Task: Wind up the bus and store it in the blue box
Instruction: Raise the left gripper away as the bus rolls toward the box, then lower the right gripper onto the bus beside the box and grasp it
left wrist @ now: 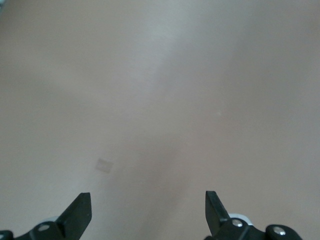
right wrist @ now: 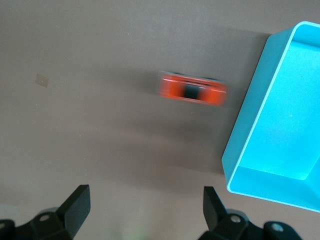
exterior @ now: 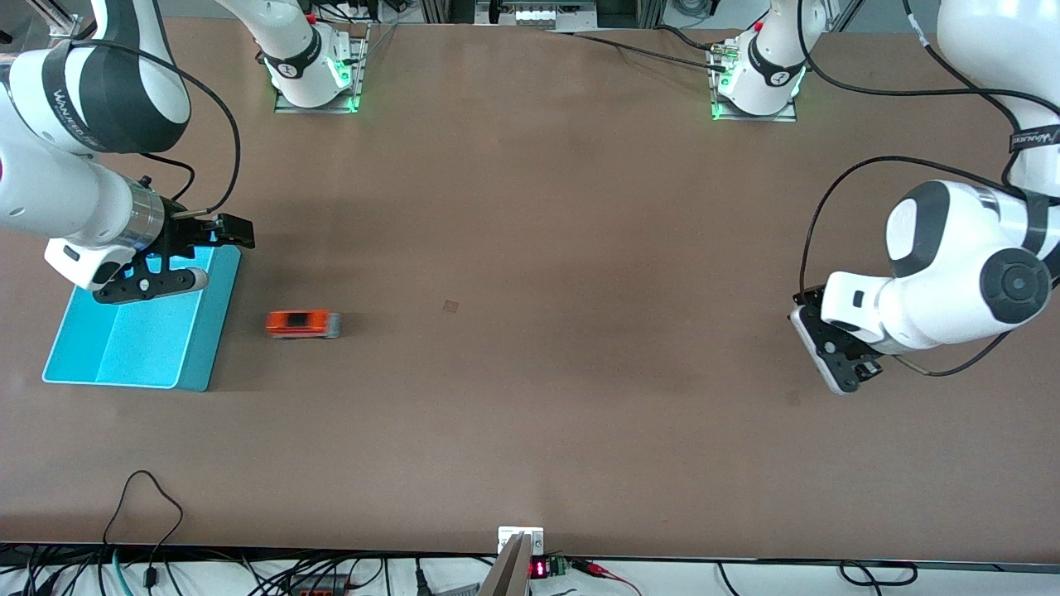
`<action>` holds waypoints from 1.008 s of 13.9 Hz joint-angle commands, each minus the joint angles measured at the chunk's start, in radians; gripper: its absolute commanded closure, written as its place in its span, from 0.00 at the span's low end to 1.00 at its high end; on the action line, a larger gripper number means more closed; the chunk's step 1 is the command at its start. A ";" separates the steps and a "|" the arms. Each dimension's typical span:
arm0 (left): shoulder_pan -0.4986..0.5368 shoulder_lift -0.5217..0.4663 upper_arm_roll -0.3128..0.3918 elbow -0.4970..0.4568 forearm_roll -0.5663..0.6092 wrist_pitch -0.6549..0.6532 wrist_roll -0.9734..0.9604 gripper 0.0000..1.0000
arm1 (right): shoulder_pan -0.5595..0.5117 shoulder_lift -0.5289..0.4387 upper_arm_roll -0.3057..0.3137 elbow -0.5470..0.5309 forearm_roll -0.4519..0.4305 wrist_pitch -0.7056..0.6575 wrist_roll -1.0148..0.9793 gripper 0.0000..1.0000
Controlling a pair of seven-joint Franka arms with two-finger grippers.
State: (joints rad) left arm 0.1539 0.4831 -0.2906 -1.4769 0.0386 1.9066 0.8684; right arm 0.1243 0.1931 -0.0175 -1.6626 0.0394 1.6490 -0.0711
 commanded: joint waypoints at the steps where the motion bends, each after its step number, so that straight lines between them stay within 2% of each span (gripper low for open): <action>1: 0.006 -0.004 0.002 0.047 0.017 -0.034 -0.211 0.00 | 0.002 -0.004 -0.001 -0.005 0.007 -0.003 0.010 0.00; 5: 0.007 -0.029 0.010 0.050 0.023 -0.081 -0.610 0.00 | 0.002 0.002 -0.001 -0.005 0.007 -0.003 0.004 0.00; 8: 0.019 -0.037 0.010 0.111 0.150 -0.092 -0.920 0.00 | 0.000 0.003 -0.001 -0.003 0.007 -0.003 -0.007 0.00; 10: 0.033 -0.059 0.013 0.153 0.196 -0.093 -0.936 0.00 | 0.000 0.008 -0.001 -0.002 0.007 -0.003 -0.012 0.00; 12: 0.093 -0.092 -0.005 0.152 0.167 -0.097 -0.937 0.00 | -0.002 0.032 -0.001 0.004 0.010 0.008 -0.048 0.00; 14: 0.108 -0.116 0.002 0.152 0.034 -0.112 -0.942 0.00 | 0.000 0.051 -0.001 0.004 0.007 0.009 -0.055 0.00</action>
State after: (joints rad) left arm 0.2405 0.3926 -0.2783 -1.3230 0.1496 1.8184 -0.0550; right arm 0.1242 0.2245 -0.0176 -1.6631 0.0394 1.6510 -0.1001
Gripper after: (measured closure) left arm 0.000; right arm 0.000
